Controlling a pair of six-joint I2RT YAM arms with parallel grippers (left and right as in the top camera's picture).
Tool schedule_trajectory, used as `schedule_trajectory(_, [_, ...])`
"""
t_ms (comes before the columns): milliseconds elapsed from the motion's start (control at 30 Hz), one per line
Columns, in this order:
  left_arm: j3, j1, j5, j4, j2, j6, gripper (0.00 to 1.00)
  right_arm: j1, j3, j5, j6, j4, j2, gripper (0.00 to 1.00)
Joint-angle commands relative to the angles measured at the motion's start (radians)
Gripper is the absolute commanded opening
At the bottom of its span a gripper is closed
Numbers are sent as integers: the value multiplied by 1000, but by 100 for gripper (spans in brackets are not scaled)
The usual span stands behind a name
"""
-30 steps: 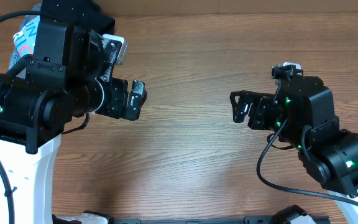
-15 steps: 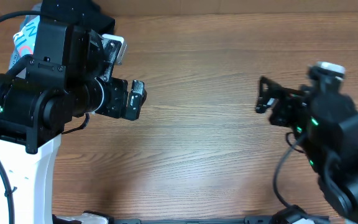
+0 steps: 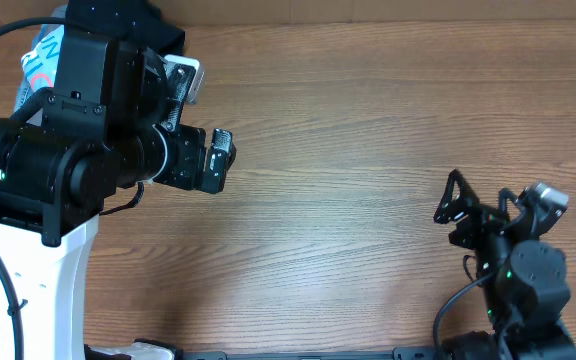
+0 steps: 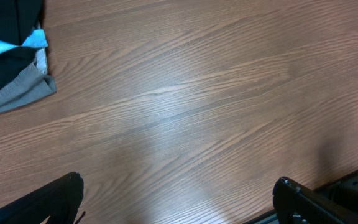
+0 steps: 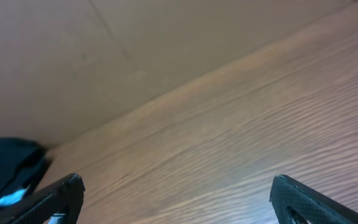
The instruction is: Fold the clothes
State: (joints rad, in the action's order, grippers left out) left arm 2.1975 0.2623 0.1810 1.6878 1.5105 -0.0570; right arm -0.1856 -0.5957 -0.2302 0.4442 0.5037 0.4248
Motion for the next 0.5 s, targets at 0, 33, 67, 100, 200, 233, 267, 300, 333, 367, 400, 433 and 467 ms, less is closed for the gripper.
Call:
schedule_trajectory(0, [-2, 6, -8, 2, 6, -18, 100, 5, 121, 49, -7, -82, -110, 100])
schedule_trajectory(33, [-2, 6, -8, 2, 6, -18, 100, 5, 156, 50, -7, -105, -140, 100])
schedule_trajectory(67, [-2, 6, -8, 2, 6, -18, 100, 5, 198, 50, -6, -131, -176, 100])
schedule_trajectory(100, [-2, 6, -8, 2, 6, -18, 100, 5, 227, 50, -6, -149, -205, 100])
schedule_trajectory(200, [-2, 6, -8, 2, 6, -18, 100, 5, 322, 53, -3, -199, -304, 100])
schedule_trajectory(233, [-2, 6, -8, 2, 6, -18, 100, 5, 349, 53, -3, -209, -337, 100])
schedule_trajectory(267, [-2, 6, -8, 2, 6, -18, 100, 5, 370, 53, 0, -215, -364, 100])
schedule_trajectory(300, [-2, 6, -8, 2, 6, -18, 100, 5, 387, 54, 1, -215, -386, 100])
schedule_trajectory(333, [-2, 6, -8, 2, 6, -18, 100, 5, 408, 61, 1, -215, -414, 100])
schedule_trajectory(367, [-2, 6, -8, 2, 6, -18, 100, 5, 425, 68, 0, -222, -423, 100])
schedule_trajectory(400, [-2, 6, -8, 2, 6, -18, 100, 4, 442, 72, 1, -233, -421, 100])
schedule_trajectory(433, [-2, 6, -8, 2, 6, -18, 100, 5, 457, 85, 1, -244, -422, 100])
schedule_trajectory(467, [-2, 6, -8, 2, 6, -18, 100, 4, 468, 92, 1, -251, -422, 100])
